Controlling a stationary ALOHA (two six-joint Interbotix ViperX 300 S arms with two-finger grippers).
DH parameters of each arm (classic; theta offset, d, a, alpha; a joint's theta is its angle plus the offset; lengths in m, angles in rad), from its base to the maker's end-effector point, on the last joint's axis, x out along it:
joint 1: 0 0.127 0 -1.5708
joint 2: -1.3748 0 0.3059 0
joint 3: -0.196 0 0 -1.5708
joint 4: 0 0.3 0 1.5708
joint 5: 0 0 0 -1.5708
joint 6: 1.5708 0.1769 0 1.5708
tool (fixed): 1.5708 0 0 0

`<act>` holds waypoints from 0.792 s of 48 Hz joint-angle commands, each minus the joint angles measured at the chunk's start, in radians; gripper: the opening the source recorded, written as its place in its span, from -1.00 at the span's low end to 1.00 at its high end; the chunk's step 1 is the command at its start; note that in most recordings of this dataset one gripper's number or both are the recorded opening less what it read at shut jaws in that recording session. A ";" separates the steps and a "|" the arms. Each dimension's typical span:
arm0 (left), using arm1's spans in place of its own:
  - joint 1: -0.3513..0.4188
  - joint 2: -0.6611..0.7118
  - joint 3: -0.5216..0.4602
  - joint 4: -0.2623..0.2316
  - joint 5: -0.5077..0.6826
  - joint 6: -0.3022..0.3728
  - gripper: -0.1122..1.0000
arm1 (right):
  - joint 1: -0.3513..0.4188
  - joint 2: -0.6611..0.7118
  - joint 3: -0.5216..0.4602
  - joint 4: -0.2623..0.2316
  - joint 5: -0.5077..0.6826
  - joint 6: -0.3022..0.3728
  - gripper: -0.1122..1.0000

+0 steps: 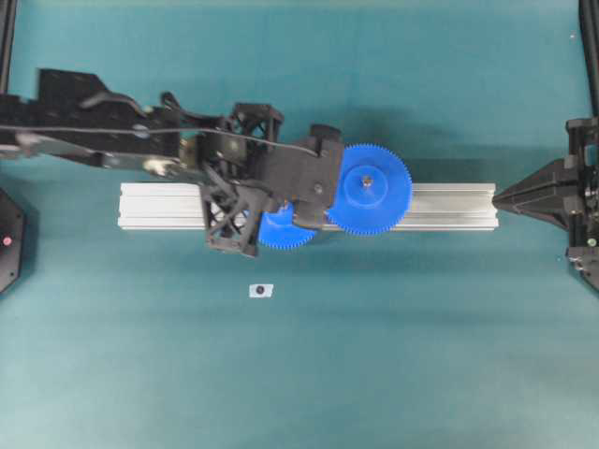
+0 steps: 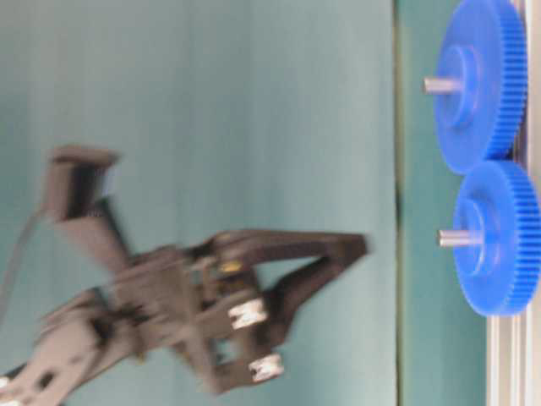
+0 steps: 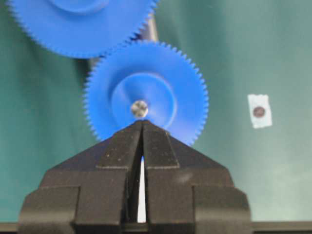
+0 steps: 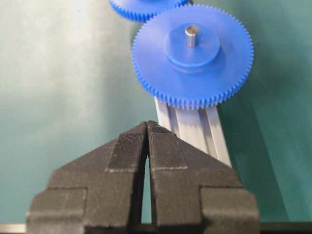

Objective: Find the location of the shaft and insert the small gear.
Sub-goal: 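Open the left gripper and withdraw it up and left from the gear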

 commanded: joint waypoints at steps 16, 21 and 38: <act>-0.021 -0.186 0.032 0.002 -0.012 -0.006 -0.83 | -0.011 0.003 -0.002 0.002 -0.009 0.011 -0.70; -0.021 -0.218 0.064 0.002 -0.021 -0.006 -0.83 | -0.011 0.003 -0.002 0.002 -0.012 0.011 -0.70; -0.038 -0.242 0.112 0.002 -0.054 -0.009 -0.83 | -0.011 0.003 -0.005 0.002 -0.012 0.011 -0.70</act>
